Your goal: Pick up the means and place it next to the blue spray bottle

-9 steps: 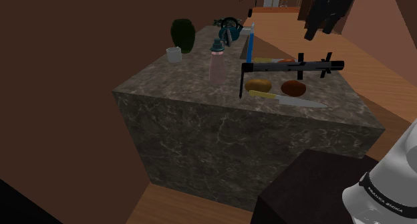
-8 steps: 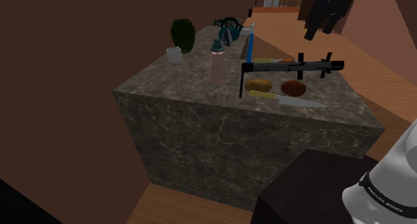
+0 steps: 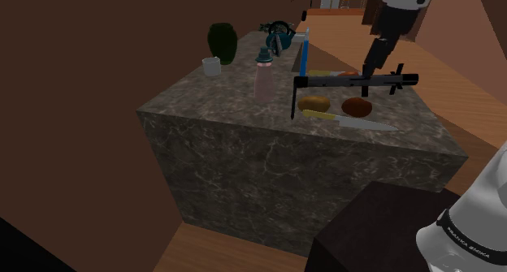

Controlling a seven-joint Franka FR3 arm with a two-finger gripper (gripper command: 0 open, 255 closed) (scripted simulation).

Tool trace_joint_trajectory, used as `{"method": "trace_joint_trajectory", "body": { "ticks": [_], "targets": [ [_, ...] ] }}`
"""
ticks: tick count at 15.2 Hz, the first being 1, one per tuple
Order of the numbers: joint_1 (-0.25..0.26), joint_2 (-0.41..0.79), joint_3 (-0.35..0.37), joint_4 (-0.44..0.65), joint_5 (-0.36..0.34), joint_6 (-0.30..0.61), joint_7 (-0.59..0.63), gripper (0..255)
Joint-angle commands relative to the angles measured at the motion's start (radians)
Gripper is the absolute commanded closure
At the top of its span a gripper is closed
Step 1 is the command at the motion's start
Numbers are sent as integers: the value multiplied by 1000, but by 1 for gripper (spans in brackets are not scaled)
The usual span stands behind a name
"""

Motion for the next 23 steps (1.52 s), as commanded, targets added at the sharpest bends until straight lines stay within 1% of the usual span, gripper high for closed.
{"method": "trace_joint_trajectory", "body": {
  "ticks": [1, 6, 12, 13, 20, 23],
  "targets": [
    [19, 36, -31, -35, -12, 58, -75, 0],
    [57, 146, -117, -103, -44, 199, -264, 0],
    [111, 332, -216, -139, -61, 376, -498, 0],
    [112, 336, -218, -139, -61, 379, -503, 0],
    [117, 407, -235, -192, -55, 503, -511, 0],
    [117, 407, -235, -192, -55, 503, -511, 0]
  ]
}}
